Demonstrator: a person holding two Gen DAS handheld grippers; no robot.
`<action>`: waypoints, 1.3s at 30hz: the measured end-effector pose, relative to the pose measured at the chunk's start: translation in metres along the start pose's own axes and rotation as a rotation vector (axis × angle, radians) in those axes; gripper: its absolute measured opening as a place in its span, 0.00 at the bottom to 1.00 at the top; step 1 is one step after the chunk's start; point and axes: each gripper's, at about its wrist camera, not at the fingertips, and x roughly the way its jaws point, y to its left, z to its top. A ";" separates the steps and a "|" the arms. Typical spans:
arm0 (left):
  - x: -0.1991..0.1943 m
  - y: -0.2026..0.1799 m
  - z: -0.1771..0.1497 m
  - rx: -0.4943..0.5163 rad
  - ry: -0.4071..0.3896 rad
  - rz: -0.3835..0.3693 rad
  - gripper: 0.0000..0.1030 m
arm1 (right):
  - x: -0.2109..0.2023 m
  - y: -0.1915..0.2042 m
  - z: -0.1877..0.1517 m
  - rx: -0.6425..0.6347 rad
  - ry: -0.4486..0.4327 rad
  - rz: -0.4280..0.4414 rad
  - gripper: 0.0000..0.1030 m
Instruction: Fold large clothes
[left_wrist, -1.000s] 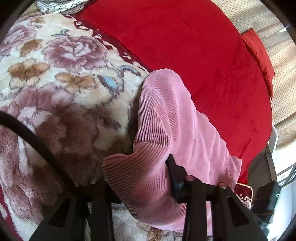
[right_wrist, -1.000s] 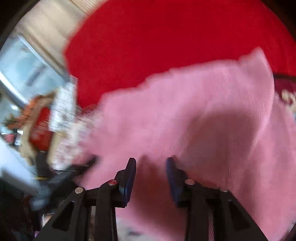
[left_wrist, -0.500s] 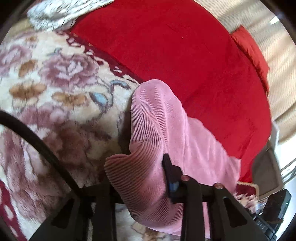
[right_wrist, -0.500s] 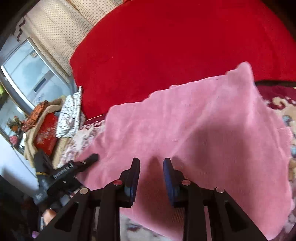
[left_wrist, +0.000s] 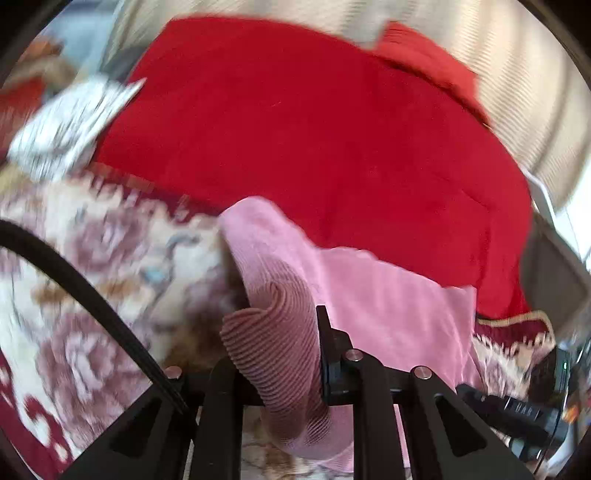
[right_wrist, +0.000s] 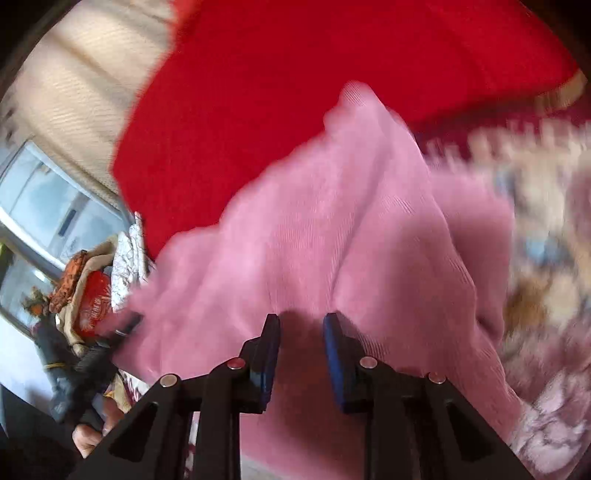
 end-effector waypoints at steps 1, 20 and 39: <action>-0.005 -0.016 0.001 0.060 -0.010 -0.010 0.16 | -0.006 -0.009 0.000 0.029 -0.020 0.052 0.24; 0.029 -0.160 -0.074 0.471 0.162 -0.188 0.13 | -0.083 -0.066 0.015 0.217 -0.150 0.383 0.88; -0.010 -0.106 -0.070 0.395 0.096 -0.340 0.29 | 0.083 0.048 0.062 -0.023 0.265 0.193 0.37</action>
